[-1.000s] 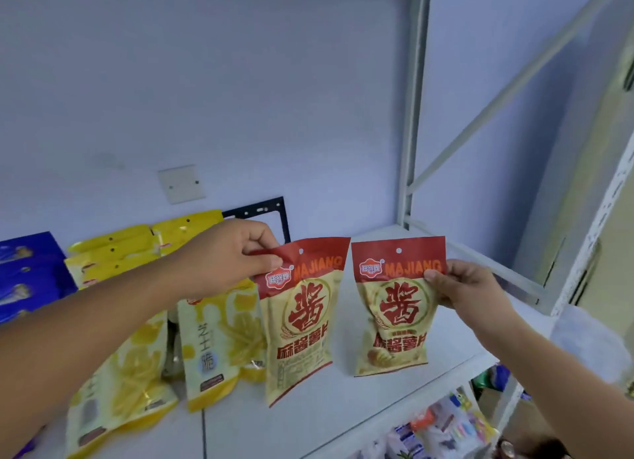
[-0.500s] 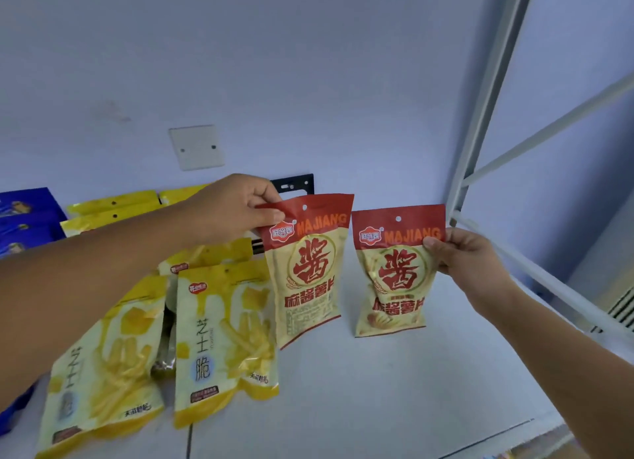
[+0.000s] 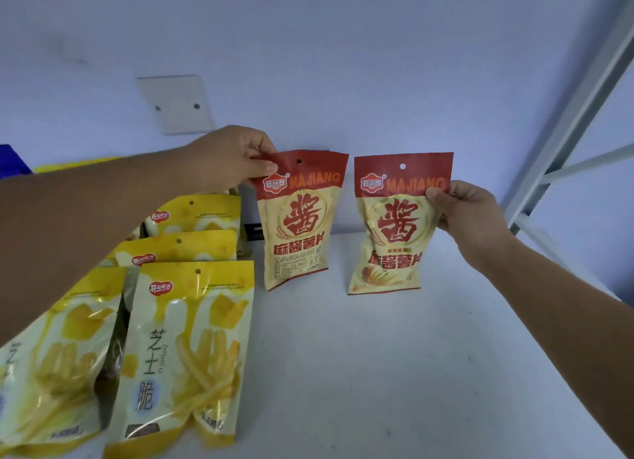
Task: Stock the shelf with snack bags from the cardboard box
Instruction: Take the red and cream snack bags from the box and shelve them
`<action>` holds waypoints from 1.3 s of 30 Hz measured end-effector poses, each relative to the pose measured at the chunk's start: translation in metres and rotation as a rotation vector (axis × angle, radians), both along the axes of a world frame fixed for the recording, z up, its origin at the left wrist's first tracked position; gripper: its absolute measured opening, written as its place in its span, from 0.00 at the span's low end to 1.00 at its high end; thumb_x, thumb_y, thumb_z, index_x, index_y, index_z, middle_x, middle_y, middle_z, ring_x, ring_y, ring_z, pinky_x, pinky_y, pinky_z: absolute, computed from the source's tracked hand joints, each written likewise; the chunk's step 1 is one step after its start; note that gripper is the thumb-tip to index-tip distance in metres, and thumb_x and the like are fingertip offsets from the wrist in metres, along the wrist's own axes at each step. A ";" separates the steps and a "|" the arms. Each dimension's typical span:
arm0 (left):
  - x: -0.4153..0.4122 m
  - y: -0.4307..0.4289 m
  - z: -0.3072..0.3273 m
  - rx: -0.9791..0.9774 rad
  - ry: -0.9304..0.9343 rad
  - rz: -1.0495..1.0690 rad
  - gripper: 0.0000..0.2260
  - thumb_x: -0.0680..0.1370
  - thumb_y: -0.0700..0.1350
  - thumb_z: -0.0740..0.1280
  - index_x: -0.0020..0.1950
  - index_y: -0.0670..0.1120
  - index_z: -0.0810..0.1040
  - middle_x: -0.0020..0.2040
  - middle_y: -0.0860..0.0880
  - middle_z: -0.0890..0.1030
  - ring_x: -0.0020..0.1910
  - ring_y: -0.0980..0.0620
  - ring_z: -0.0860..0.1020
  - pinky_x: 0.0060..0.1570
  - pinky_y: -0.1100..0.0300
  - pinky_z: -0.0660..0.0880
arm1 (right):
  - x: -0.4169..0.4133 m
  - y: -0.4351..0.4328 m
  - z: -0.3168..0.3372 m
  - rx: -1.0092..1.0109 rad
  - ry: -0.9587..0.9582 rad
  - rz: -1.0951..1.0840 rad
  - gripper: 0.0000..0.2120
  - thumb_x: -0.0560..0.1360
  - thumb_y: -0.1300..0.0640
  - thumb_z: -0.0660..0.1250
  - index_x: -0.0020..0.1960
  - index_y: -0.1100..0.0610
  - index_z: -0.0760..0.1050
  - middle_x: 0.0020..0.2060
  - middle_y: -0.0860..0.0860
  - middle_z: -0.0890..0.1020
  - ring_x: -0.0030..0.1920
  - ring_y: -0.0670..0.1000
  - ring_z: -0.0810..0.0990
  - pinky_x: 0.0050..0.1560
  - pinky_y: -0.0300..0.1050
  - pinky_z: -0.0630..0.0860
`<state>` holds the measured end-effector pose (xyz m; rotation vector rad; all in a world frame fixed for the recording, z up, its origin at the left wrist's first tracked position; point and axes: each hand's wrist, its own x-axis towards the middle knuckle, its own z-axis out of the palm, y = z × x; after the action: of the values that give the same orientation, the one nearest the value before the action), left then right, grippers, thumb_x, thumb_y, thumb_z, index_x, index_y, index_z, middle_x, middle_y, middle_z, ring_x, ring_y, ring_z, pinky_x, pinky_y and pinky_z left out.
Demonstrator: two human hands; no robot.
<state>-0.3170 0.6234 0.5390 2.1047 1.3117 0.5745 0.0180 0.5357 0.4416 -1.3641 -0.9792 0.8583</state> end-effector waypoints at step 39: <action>0.039 -0.010 -0.050 0.425 0.061 -0.103 0.06 0.79 0.45 0.69 0.56 0.50 0.80 0.47 0.57 0.79 0.45 0.64 0.77 0.45 0.78 0.70 | 0.003 0.001 -0.012 -0.122 -0.320 -0.160 0.09 0.78 0.51 0.69 0.51 0.56 0.81 0.45 0.49 0.84 0.40 0.45 0.79 0.42 0.40 0.75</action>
<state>-0.2781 0.6132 0.4895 2.5333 1.1817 0.8068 0.0214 0.5365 0.4291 -1.6963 -1.0554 0.5974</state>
